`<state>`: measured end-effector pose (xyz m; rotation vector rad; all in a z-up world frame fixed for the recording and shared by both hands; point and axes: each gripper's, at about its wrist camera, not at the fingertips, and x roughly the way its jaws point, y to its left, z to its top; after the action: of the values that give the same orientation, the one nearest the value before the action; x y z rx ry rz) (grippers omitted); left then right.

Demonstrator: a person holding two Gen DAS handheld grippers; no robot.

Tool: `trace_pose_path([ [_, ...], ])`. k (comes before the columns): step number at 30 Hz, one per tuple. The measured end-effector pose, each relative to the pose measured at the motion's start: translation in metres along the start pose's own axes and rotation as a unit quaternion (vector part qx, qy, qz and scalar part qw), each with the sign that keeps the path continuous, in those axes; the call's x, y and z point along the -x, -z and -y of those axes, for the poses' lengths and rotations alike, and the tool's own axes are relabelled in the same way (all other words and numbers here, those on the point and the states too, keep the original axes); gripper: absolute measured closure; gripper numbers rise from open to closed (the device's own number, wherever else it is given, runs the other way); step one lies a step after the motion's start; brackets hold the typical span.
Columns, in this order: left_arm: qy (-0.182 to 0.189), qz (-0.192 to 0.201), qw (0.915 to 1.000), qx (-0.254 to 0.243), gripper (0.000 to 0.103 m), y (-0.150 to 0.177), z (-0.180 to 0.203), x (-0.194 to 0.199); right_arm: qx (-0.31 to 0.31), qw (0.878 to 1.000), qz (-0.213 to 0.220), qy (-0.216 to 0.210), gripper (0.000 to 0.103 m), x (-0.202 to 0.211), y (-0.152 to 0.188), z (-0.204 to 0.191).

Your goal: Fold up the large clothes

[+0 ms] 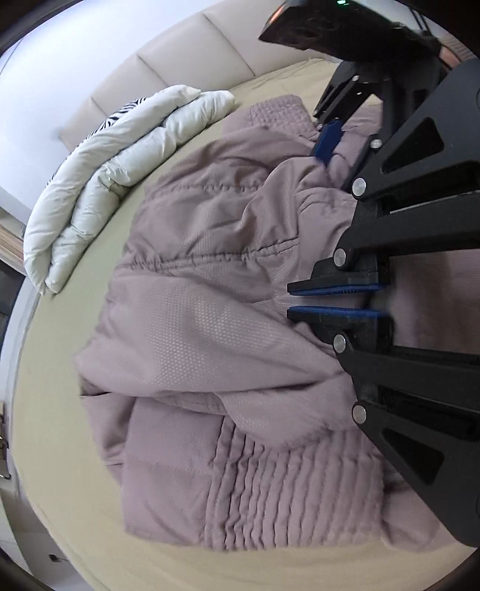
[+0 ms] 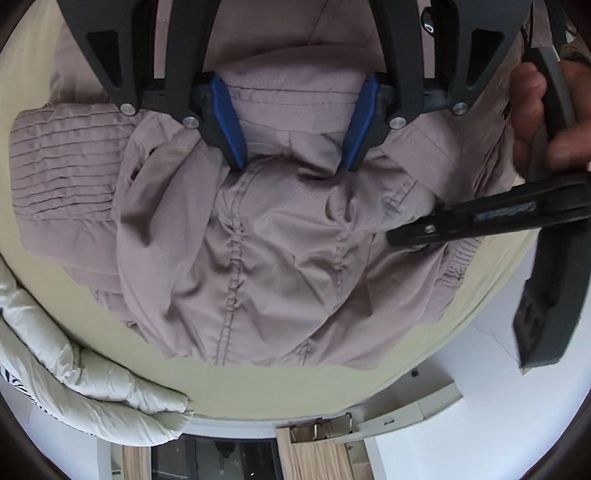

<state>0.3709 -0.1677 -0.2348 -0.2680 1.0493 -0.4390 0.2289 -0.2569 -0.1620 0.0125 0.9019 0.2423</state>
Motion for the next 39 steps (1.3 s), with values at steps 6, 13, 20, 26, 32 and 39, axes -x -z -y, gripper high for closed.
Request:
trace_pose_path([
  [6, -0.013, 0.045, 0.9988, -0.015, 0.097, 0.057, -0.012, 0.118, -0.048, 0.993, 0.103, -0.023, 0.009, 0.108, 0.027, 0.004],
  [13, -0.043, -0.029, 0.9986, 0.011, 0.097, 0.215, -0.076, 0.233, -0.109, 0.99, 0.072, -0.061, 0.0, 0.194, 0.132, 0.048],
  [20, -0.051, -0.063, 0.9896, 0.119, 0.097, 0.335, -0.131, 0.284, -0.225, 0.972, -0.023, -0.064, 0.0, 0.225, 0.252, 0.089],
  [26, -0.037, -0.061, 0.9848, 0.158, 0.029, 0.384, -0.147, 0.297, -0.26, 0.961, -0.08, -0.057, 0.009, 0.217, 0.308, 0.107],
  [32, -0.003, -0.075, 0.9829, 0.168, 0.0, 0.408, -0.138, 0.291, -0.303, 0.943, -0.117, -0.074, 0.018, 0.189, 0.337, 0.119],
  [39, 0.012, -0.087, 0.9825, 0.164, 0.0, 0.409, -0.141, 0.286, -0.294, 0.941, -0.1, -0.132, 0.037, 0.182, 0.343, 0.121],
])
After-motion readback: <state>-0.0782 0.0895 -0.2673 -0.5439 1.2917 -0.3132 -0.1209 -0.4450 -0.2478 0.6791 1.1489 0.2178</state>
